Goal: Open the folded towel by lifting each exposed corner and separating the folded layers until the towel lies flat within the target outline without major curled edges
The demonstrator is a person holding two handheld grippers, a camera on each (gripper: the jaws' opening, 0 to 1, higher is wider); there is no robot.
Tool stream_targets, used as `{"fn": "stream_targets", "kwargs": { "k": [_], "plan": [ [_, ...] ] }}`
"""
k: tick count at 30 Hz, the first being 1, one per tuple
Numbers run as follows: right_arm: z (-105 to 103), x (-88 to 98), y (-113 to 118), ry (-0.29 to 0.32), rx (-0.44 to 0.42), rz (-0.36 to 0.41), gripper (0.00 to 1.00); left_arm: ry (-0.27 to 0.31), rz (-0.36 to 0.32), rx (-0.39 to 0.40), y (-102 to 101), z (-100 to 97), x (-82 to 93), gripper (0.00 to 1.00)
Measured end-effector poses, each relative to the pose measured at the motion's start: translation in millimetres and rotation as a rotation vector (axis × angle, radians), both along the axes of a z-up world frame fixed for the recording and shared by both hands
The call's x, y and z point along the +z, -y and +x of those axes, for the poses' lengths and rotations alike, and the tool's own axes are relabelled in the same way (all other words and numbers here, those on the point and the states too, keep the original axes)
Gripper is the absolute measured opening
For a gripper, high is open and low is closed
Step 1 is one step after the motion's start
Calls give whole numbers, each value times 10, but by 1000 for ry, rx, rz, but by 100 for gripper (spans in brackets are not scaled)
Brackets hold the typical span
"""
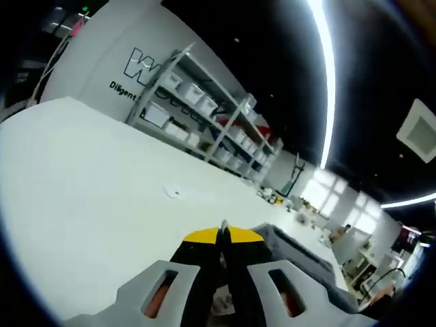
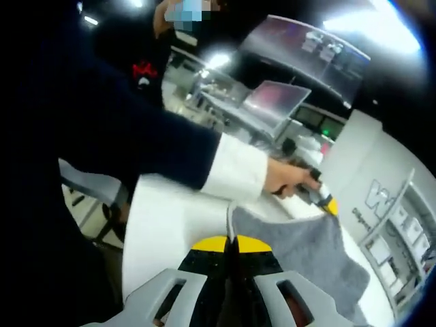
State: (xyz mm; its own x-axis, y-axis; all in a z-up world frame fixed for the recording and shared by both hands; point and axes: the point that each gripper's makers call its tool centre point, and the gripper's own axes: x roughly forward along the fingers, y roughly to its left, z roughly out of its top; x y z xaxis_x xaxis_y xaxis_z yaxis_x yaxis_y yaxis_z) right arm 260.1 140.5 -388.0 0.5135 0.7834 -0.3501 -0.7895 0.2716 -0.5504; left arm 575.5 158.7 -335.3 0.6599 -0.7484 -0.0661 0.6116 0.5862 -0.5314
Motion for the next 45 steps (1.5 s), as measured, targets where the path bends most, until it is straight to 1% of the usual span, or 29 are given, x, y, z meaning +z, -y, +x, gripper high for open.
{"fn": "stream_targets", "kwargs": {
  "k": [4, 6, 10, 13, 15, 19, 21, 24, 28, 31, 33, 37, 41, 45],
  "plan": [
    [9, -35, -66, 15, 2, -22, 0, 24, 34, 6, -54, 31, 21, 2],
    [53, -28, -155, 16, 2, -25, 0, 30, 40, 6, -107, 51, 22, 2],
    [104, -52, -254, 16, -3, -32, 0, 35, 59, 18, -213, 62, 7, 2],
    [104, -66, -314, 21, -3, -39, 0, 38, 57, 28, -275, 38, 13, 2],
    [102, -67, -354, 21, -2, -37, 0, 38, 61, 34, -329, 73, 14, 2],
    [90, -87, -443, 23, 3, -42, 0, 41, 79, 46, -407, 96, -2, 2],
    [80, -94, -479, 25, 8, -45, 0, 40, 94, 53, -422, 57, -29, 2],
    [50, -85, -536, 33, 14, -56, 0, 32, 108, 65, -484, 75, -53, 2],
    [23, -51, -592, 38, 17, -47, 0, 30, 102, 73, -569, 80, -35, 2],
    [32, -65, -633, 37, 22, -45, 0, 22, 104, 76, -609, 76, -48, 2],
    [43, -89, -662, 33, 24, -45, 0, -6, 104, 89, -662, 95, -84, 2],
    [61, -111, -706, 26, 26, -38, 0, -19, 92, 89, -722, 92, -86, 2],
    [91, -127, -751, 13, 25, -20, 0, -46, 88, 96, -797, 38, -100, 2],
    [105, -119, -818, 6, 29, -1, 0, -51, 88, 105, -866, -16, -99, 2]
  ]
}}
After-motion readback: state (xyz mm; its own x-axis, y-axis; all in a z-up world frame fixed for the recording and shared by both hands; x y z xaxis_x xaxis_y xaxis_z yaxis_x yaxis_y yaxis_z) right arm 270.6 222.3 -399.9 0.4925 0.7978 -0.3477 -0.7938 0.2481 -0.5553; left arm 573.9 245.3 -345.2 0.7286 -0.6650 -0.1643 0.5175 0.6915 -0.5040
